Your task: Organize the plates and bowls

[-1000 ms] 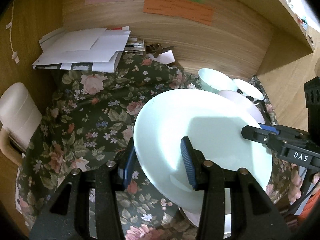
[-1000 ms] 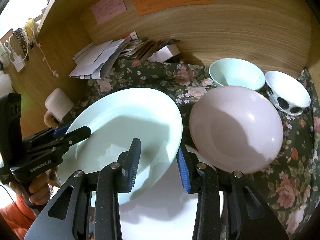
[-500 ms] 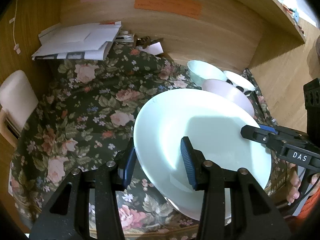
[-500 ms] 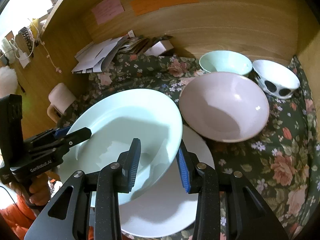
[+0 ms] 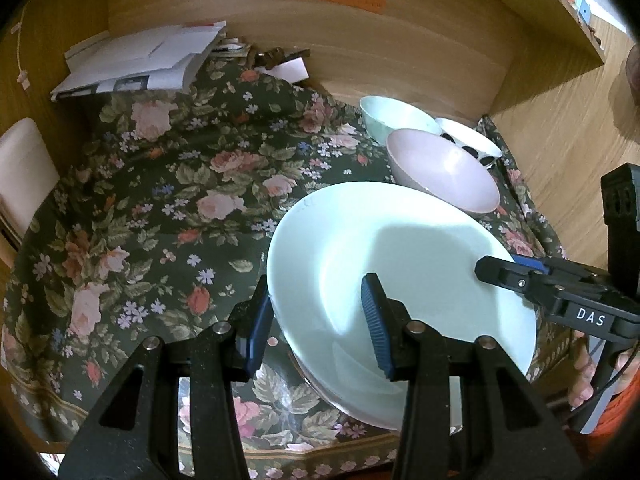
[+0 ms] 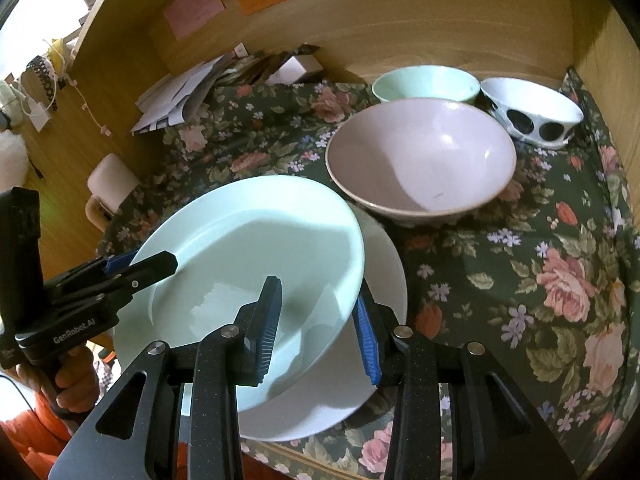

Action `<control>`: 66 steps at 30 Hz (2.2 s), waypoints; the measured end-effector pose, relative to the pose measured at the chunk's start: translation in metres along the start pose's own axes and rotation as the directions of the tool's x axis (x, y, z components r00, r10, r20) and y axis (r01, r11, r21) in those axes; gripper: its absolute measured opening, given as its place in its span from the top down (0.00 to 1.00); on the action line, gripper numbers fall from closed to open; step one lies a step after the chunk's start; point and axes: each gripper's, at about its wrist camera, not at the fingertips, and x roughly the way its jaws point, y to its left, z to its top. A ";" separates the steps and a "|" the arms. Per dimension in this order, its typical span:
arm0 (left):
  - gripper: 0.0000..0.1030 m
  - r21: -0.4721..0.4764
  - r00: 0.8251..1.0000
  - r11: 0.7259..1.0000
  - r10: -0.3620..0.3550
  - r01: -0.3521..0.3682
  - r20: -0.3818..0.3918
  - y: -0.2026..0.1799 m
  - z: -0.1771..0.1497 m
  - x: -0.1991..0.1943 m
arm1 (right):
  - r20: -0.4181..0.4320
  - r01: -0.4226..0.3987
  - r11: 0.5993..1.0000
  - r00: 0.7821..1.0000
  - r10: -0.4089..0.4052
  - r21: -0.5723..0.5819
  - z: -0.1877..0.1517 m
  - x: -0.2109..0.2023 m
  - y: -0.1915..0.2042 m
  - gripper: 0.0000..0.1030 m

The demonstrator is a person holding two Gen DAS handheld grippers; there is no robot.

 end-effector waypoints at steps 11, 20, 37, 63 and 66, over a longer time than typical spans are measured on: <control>0.58 -0.001 0.999 1.000 0.006 -0.006 -0.046 -0.002 -0.007 0.018 | -0.026 0.003 1.000 1.000 -0.002 0.027 -0.008 0.008 -0.010 0.68; 0.58 0.009 0.998 1.000 0.027 -0.026 -0.054 -0.002 -0.007 0.027 | -0.037 0.011 1.000 0.999 -0.010 0.028 -0.010 0.014 -0.010 0.68; 0.58 0.037 0.998 0.999 0.027 -0.025 -0.060 -0.002 -0.005 0.032 | -0.046 0.031 0.999 0.998 -0.030 0.028 -0.009 0.009 -0.008 0.66; 0.32 0.120 0.998 0.992 0.035 -0.042 0.055 -0.037 0.071 0.017 | 0.162 0.188 0.982 0.968 -0.191 0.034 0.017 -0.042 -0.029 0.34; 0.32 0.134 0.999 0.990 0.029 -0.034 0.046 -0.043 0.083 0.028 | 0.191 0.201 0.979 0.960 -0.204 0.038 0.026 -0.044 -0.033 0.30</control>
